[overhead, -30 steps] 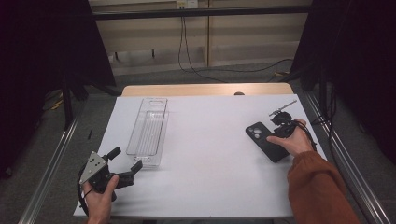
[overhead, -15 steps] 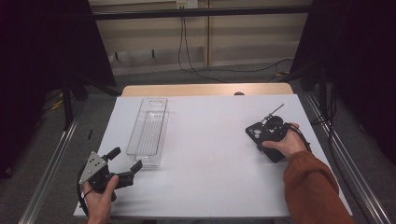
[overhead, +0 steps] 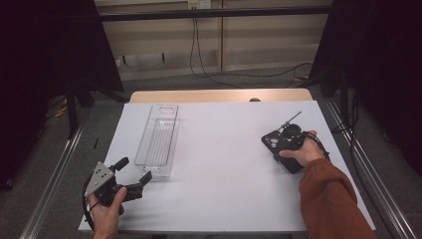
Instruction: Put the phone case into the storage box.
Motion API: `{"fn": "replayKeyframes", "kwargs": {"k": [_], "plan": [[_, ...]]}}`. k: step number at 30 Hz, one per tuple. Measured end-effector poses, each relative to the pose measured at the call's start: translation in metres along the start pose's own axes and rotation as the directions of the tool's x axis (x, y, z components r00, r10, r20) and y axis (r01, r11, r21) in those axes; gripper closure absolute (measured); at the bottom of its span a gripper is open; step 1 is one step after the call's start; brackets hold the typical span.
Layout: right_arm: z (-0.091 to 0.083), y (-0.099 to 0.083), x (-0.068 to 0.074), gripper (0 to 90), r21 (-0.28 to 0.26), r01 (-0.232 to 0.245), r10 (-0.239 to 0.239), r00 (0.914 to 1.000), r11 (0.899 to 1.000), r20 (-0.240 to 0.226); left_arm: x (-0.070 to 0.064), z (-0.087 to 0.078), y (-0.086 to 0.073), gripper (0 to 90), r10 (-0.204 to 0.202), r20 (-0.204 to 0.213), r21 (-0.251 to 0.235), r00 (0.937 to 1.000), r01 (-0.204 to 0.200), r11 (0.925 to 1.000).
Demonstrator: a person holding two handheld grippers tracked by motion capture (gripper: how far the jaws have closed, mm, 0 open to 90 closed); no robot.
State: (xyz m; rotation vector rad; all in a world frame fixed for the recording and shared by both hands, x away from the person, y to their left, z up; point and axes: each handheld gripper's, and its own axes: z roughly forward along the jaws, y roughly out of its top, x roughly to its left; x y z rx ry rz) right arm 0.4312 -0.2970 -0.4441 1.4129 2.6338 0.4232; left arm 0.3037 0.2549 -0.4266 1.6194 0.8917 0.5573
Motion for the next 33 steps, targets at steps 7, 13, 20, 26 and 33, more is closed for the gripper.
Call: {"fn": "replayKeyframes", "kwargs": {"k": [7,13,20,26,33], "plan": [[-0.003,0.000,0.001,12.0,-0.002,-0.003,0.003,1.0000,1.000,0.000,0.000,0.000,0.000,2.5,-0.001,0.002,-0.001,1.0000,0.001,1.0000],[-0.004,0.000,0.002,13.9,-0.006,-0.002,0.002,1.0000,1.000,-0.002,0.000,0.000,0.000,2.5,-0.005,-0.002,-0.001,1.0000,0.005,1.0000],[-0.005,-0.001,0.002,14.7,-0.019,-0.010,0.010,1.0000,1.000,0.000,0.000,0.002,0.000,2.5,-0.001,0.001,0.005,1.0000,0.001,1.0000],[-0.009,-0.003,0.001,14.8,-0.016,-0.031,0.031,0.9995,0.999,0.010,0.000,0.001,0.000,2.5,-0.002,0.001,0.008,1.0000,0.002,1.0000],[-0.025,-0.009,-0.002,14.7,-0.108,-0.052,0.053,0.9985,0.993,0.013,0.000,0.001,-0.001,2.5,-0.008,-0.001,0.005,1.0000,0.008,1.0000]]}}
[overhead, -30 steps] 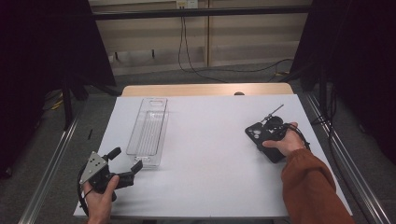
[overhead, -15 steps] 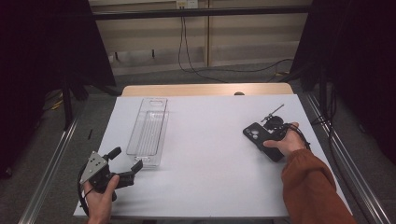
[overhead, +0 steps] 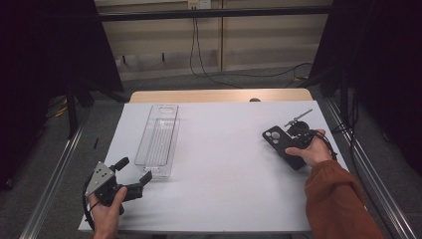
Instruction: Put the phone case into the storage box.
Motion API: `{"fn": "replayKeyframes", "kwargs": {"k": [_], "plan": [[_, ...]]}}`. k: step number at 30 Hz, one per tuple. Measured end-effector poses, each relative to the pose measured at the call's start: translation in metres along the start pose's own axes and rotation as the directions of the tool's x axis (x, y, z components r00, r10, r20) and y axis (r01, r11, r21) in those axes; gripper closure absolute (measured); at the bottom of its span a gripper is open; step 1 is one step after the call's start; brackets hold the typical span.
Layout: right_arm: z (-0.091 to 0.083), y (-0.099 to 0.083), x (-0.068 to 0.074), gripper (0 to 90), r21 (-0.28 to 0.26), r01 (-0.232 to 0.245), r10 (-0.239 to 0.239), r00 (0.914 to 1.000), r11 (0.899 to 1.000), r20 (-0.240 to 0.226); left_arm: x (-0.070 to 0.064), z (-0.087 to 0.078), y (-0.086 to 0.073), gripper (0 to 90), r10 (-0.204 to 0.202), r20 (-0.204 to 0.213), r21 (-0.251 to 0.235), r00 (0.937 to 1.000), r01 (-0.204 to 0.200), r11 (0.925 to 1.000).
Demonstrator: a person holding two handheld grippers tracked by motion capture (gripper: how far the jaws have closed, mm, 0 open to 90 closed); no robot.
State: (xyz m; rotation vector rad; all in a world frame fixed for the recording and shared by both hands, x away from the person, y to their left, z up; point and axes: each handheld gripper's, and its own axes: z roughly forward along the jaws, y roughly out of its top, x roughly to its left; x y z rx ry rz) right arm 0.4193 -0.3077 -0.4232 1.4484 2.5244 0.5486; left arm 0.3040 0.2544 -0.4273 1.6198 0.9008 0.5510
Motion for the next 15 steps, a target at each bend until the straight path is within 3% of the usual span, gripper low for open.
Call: {"fn": "replayKeyframes", "kwargs": {"k": [15], "plan": [[-0.012,-0.003,-0.003,14.8,-0.124,-0.016,0.017,0.9998,0.992,0.006,0.000,0.000,0.000,2.5,0.009,0.001,0.004,1.0000,-0.009,1.0000]]}}
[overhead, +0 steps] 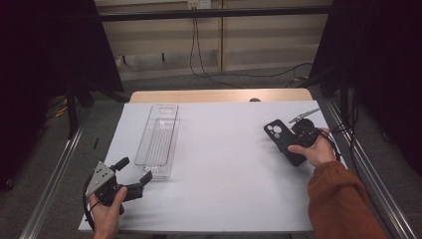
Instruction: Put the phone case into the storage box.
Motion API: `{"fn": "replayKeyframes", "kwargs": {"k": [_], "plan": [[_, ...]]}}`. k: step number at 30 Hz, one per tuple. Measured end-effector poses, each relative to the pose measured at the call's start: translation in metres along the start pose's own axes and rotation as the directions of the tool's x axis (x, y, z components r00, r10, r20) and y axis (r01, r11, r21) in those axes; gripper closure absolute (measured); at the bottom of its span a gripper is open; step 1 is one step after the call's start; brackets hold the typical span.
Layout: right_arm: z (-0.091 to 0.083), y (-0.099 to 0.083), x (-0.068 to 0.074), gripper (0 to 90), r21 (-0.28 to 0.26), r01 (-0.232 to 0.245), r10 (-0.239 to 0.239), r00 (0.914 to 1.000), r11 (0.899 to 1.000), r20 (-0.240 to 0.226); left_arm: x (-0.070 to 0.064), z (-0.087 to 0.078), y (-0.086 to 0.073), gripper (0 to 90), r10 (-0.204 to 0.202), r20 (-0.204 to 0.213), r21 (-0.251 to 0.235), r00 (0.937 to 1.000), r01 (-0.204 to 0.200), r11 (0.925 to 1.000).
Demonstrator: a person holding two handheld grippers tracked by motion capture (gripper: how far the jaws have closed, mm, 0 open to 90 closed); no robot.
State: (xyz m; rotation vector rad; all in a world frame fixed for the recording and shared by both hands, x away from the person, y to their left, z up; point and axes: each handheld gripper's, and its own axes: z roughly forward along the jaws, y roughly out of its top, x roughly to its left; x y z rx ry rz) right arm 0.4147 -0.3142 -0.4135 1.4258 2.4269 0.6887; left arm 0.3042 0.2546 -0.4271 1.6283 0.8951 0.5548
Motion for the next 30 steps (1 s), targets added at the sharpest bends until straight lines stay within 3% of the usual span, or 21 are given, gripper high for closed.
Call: {"fn": "replayKeyframes", "kwargs": {"k": [13,17,24,28,30], "plan": [[-0.007,-0.006,-0.001,14.7,-0.119,-0.042,0.043,0.9991,0.992,0.003,0.000,0.000,0.000,2.5,-0.009,0.003,-0.005,1.0000,0.009,0.9999],[-0.011,-0.008,0.000,14.7,-0.191,-0.032,0.033,0.9994,0.981,0.003,0.000,0.000,0.000,2.5,-0.007,0.002,-0.004,1.0000,0.007,1.0000],[-0.018,-0.009,0.004,14.6,-0.243,-0.033,0.037,0.9993,0.969,0.010,0.000,-0.001,0.000,2.5,-0.009,0.001,-0.002,1.0000,0.009,1.0000],[-0.024,-0.011,0.009,14.6,-0.273,-0.011,0.017,0.9997,0.962,0.019,0.001,-0.001,0.000,2.5,-0.006,0.002,-0.002,1.0000,0.006,1.0000],[-0.027,-0.012,0.011,14.7,-0.306,-0.001,0.005,0.9999,0.952,0.014,0.000,-0.001,0.000,2.5,-0.011,0.003,-0.002,0.9999,0.011,0.9999]]}}
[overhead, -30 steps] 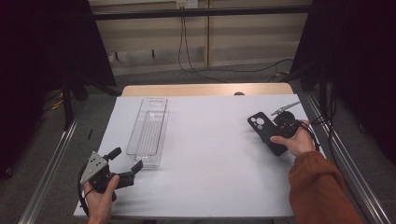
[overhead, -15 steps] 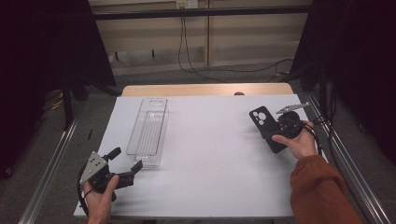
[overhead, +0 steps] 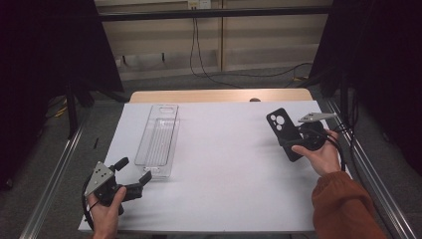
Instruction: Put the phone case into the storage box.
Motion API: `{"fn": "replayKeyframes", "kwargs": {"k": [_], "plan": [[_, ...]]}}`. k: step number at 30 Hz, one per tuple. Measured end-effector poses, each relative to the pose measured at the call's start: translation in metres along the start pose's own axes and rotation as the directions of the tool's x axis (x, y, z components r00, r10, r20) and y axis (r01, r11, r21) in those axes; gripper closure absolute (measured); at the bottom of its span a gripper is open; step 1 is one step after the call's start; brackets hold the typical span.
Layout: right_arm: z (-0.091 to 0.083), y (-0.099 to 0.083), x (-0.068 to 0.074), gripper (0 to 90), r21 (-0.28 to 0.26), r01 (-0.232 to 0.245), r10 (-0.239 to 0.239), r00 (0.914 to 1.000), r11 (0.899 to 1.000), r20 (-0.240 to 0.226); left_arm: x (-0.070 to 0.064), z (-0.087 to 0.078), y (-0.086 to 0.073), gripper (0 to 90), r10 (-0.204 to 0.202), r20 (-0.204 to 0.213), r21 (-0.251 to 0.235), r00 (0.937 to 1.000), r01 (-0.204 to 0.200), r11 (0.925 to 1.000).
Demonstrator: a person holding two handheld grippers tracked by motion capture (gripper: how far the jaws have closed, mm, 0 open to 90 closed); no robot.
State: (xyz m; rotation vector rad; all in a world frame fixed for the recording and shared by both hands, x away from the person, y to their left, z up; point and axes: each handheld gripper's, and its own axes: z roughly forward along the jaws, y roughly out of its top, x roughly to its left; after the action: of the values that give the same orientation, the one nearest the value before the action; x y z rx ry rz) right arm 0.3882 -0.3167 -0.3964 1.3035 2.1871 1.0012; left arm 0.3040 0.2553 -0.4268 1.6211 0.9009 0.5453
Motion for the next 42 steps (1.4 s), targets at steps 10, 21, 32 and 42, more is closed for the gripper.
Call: {"fn": "replayKeyframes", "kwargs": {"k": [10,21,32,42], "plan": [[-0.001,-0.015,0.007,14.6,-0.120,-0.016,0.014,0.9998,0.993,-0.017,0.000,0.001,0.000,2.5,0.005,0.003,0.005,1.0000,-0.005,1.0000],[-0.019,-0.025,0.011,14.6,-0.240,0.002,-0.002,1.0000,0.971,-0.001,-0.001,0.001,0.000,2.5,0.002,0.008,0.004,1.0000,-0.002,1.0000],[-0.018,-0.047,0.018,14.6,-0.317,-0.027,0.014,0.9991,0.948,-0.041,0.000,0.001,-0.001,2.5,0.003,0.006,0.005,1.0000,-0.003,1.0000],[-0.023,-0.055,0.035,14.6,-0.350,-0.011,-0.019,0.9964,0.937,-0.082,0.000,0.001,0.000,2.5,0.001,0.006,0.003,1.0000,-0.001,1.0000]]}}
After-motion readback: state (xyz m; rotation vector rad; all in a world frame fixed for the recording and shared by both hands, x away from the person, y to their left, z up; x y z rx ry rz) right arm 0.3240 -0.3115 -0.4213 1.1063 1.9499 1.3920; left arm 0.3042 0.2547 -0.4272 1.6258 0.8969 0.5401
